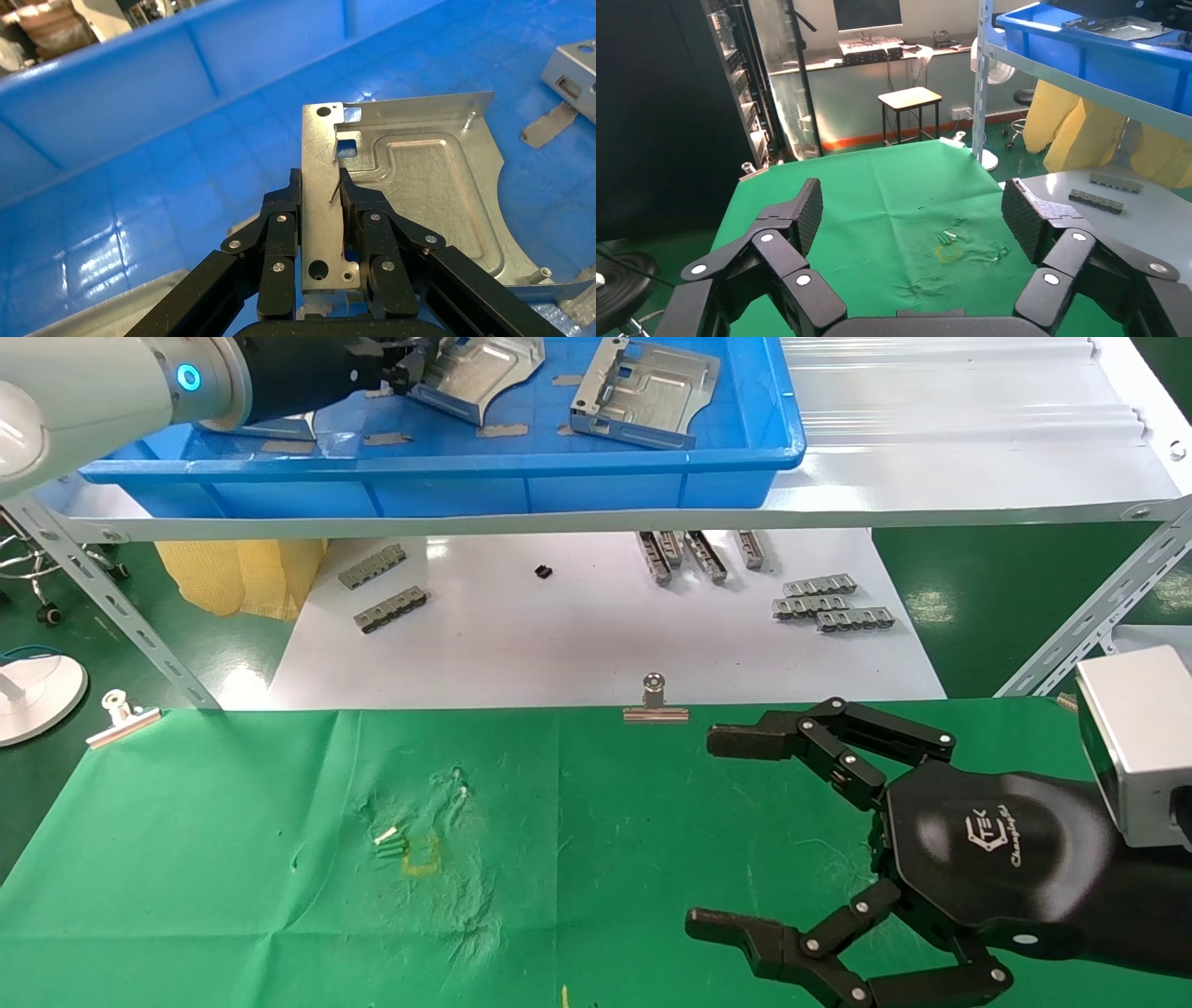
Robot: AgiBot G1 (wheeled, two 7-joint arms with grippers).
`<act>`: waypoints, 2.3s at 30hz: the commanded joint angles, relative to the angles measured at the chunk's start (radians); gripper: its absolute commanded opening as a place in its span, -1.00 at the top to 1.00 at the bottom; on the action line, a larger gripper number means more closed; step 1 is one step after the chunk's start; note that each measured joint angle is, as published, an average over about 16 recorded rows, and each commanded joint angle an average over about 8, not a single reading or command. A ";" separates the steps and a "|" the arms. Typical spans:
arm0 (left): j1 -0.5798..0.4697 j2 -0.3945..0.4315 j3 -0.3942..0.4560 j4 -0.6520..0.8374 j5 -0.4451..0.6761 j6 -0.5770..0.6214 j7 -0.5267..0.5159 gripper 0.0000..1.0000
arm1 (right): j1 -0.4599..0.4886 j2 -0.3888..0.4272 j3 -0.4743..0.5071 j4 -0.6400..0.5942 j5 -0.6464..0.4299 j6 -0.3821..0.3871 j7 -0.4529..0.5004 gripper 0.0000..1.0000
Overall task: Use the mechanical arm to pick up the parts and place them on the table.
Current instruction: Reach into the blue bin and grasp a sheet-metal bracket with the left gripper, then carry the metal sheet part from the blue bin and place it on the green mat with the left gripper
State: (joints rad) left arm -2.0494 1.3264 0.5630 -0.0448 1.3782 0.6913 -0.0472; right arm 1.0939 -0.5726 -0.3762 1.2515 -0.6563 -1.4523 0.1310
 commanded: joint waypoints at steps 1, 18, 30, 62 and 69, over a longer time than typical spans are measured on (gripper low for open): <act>-0.001 -0.002 -0.002 -0.007 -0.003 -0.002 0.006 1.00 | 0.000 0.000 0.000 0.000 0.000 0.000 0.000 -1.00; -0.011 -0.164 -0.075 -0.048 -0.123 0.487 0.172 1.00 | 0.000 0.000 0.000 0.000 0.000 0.000 0.000 -1.00; 0.021 -0.294 -0.066 -0.087 -0.140 0.887 0.297 1.00 | 0.000 0.000 0.000 0.000 0.000 0.000 0.000 -1.00; 0.371 -0.403 0.324 -0.282 -0.176 0.820 0.668 0.91 | 0.000 0.000 0.000 0.000 0.000 0.000 0.000 -1.00; 0.362 -0.351 0.333 -0.185 -0.154 0.779 0.756 -0.72 | 0.000 0.000 0.000 0.000 0.000 0.000 0.000 -1.00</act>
State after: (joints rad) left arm -1.6888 0.9698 0.8919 -0.2336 1.2170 1.4747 0.7036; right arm 1.0940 -0.5725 -0.3765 1.2515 -0.6561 -1.4522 0.1308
